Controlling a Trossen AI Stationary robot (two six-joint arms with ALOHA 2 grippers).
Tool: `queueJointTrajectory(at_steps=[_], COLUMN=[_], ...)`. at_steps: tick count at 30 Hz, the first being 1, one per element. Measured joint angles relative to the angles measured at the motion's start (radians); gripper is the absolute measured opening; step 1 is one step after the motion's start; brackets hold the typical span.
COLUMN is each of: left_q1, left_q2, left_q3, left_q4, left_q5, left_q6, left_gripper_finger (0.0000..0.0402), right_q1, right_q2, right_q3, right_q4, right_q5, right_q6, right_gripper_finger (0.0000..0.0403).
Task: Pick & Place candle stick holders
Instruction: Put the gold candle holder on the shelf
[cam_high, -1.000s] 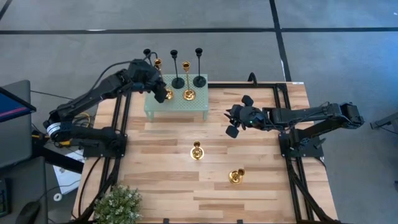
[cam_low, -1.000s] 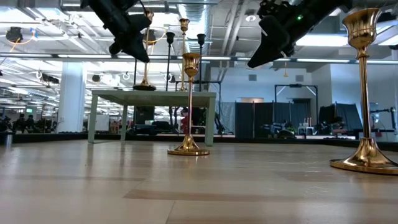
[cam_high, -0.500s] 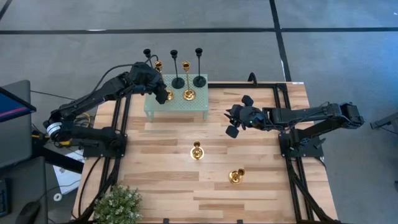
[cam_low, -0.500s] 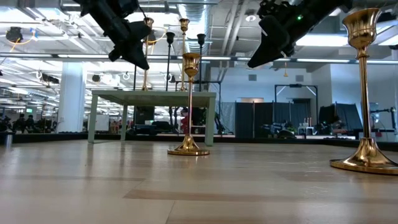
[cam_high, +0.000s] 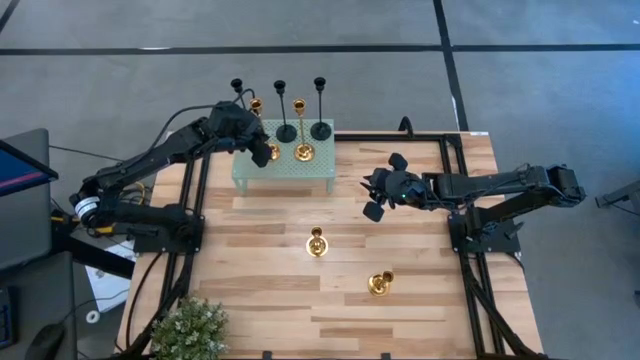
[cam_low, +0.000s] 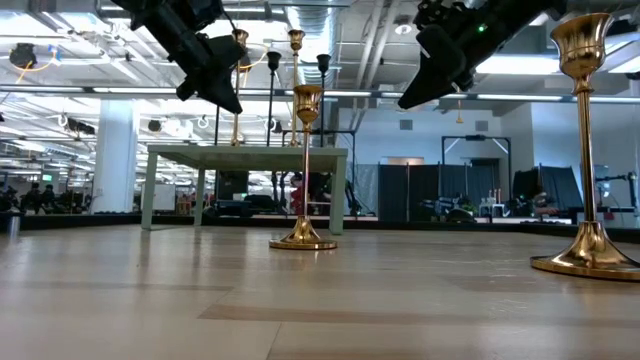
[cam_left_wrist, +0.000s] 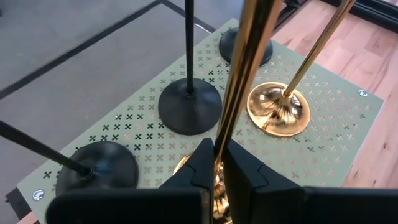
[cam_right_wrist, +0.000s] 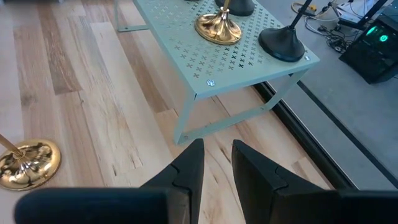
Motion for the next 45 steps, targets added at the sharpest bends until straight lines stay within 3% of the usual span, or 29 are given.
queueJointTrajectory(at_steps=[7,17,25,30,45], left_q1=[0.0,0.0,-0.004,-0.006,-0.007], left_q2=[0.0,0.0,-0.028,-0.056,-0.063], left_q3=[0.0,0.0,-0.001,-0.001,-0.001], left_q4=[0.0,0.0,0.008,0.008,0.008], left_q5=[-0.002,-0.013,-0.02,0.036,0.047], left_q6=[0.0,0.0,-0.006,-0.007,-0.011], left_gripper_finger=[0.0018,0.0073,0.0093,0.0106,0.0195], right_q1=[0.0,0.0,0.0,0.0,0.0], right_q2=[0.0,0.0,0.0,0.0,0.0], right_q3=[0.0,0.0,0.0,0.0,0.0], right_q4=[0.0,0.0,0.0,-0.001,-0.031], right_q5=[0.0,0.0,0.0,0.0,0.0], right_q6=[0.0,-0.001,-0.001,-0.001,-0.001], right_gripper_finger=[0.0074,0.0074,0.0074,0.0074,0.0074])
